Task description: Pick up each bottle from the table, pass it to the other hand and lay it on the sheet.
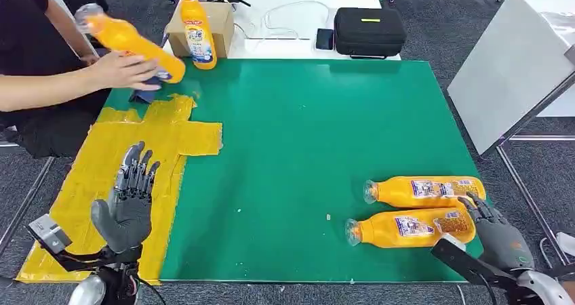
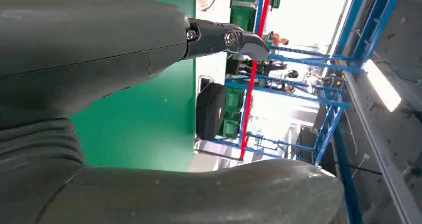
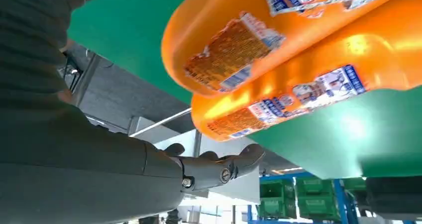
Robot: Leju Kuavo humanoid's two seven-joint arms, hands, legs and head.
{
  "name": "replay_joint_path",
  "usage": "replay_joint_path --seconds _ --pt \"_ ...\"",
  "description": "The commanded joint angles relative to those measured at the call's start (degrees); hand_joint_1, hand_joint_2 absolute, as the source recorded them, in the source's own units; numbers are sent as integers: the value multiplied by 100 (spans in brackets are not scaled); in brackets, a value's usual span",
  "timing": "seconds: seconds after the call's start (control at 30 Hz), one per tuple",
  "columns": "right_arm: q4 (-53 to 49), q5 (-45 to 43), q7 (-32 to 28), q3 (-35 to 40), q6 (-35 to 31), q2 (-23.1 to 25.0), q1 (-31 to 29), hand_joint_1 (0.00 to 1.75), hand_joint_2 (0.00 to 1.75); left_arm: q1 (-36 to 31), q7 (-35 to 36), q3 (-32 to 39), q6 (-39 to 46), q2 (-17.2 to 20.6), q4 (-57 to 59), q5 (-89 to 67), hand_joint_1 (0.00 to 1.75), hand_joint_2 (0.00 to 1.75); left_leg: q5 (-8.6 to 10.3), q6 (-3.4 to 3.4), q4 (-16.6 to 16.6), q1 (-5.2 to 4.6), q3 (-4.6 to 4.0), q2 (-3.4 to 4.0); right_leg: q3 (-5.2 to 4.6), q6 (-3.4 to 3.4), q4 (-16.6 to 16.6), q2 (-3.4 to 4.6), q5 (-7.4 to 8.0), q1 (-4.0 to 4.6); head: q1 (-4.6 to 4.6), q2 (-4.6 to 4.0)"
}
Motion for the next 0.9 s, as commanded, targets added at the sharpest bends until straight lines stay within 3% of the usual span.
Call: replay_joint_path --seconds 0.03,0.13,0.5,0.9 --pt "794 -25 86 845 -136 -94 -617 0 175 -96 143 454 -108 85 166 73 0 0 -28 -39 11 24 41 23 39 -24 -8 51 -5 19 -2 2" --pt "895 -13 79 997 -141 -96 -755 0 175 -138 177 431 -100 72 212 57 0 0 -5 -14 -2 9 13 8 11 -9 -8 18 3 6 -2 0" --pt "1055 26 81 1175 -116 -75 -934 0 175 -171 193 426 -95 69 229 63 0 0 -7 -20 1 14 22 4 22 -15 -10 19 0 11 -2 0" --pt "1619 83 213 2340 336 -658 -944 0 175 -321 272 377 -77 92 410 150 0 0 -1 -14 -2 11 17 -5 20 -11 -11 6 1 9 -2 0"
